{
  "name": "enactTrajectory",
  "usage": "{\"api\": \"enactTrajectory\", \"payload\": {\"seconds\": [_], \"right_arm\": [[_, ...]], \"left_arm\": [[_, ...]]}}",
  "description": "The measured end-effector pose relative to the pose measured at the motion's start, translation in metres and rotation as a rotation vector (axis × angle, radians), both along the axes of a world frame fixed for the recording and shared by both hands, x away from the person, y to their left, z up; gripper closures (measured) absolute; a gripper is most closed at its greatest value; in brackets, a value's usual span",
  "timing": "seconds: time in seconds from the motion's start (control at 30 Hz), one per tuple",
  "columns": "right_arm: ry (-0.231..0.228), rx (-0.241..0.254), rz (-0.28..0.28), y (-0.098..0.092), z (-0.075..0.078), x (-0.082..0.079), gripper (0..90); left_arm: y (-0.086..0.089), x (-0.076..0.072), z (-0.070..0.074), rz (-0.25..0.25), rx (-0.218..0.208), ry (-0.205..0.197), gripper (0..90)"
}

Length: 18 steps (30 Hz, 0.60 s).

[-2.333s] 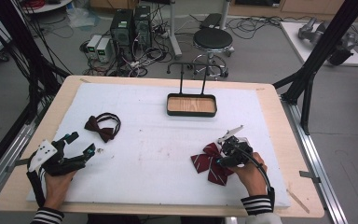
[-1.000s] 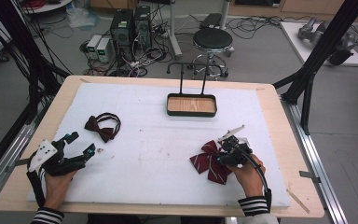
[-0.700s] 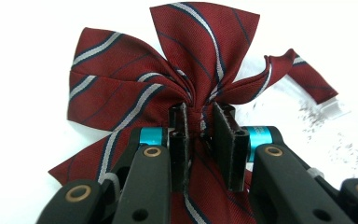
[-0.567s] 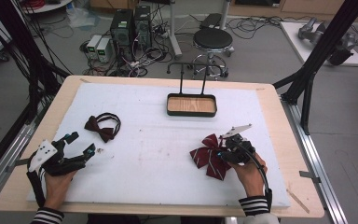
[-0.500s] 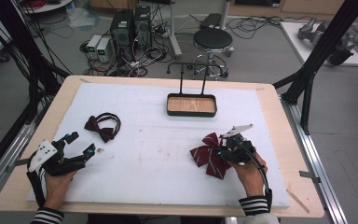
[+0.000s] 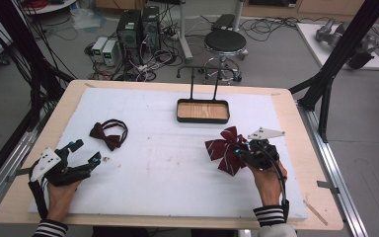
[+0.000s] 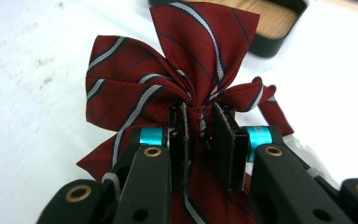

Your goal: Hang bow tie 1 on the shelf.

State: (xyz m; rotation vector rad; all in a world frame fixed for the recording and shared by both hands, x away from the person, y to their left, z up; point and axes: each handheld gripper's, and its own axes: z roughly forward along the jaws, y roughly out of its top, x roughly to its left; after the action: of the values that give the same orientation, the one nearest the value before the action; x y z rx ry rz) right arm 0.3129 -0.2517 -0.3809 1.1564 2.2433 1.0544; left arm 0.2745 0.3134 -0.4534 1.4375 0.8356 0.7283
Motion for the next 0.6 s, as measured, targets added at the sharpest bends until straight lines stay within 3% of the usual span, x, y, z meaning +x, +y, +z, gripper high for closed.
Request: {"api": "enactTrajectory", "payload": {"seconds": [0.3, 0.6], "right_arm": [[-0.112, 0.044, -0.042, -0.003, 0.008, -0.003, 76.8], [-0.164, 0.113, -0.054, -0.002, 0.019, 0.005, 76.8]], "left_arm": [[0.0, 0.0, 0.0, 0.001, 0.0, 0.0, 15.5], [0.0, 0.0, 0.0, 0.001, 0.001, 0.0, 15.5]]}}
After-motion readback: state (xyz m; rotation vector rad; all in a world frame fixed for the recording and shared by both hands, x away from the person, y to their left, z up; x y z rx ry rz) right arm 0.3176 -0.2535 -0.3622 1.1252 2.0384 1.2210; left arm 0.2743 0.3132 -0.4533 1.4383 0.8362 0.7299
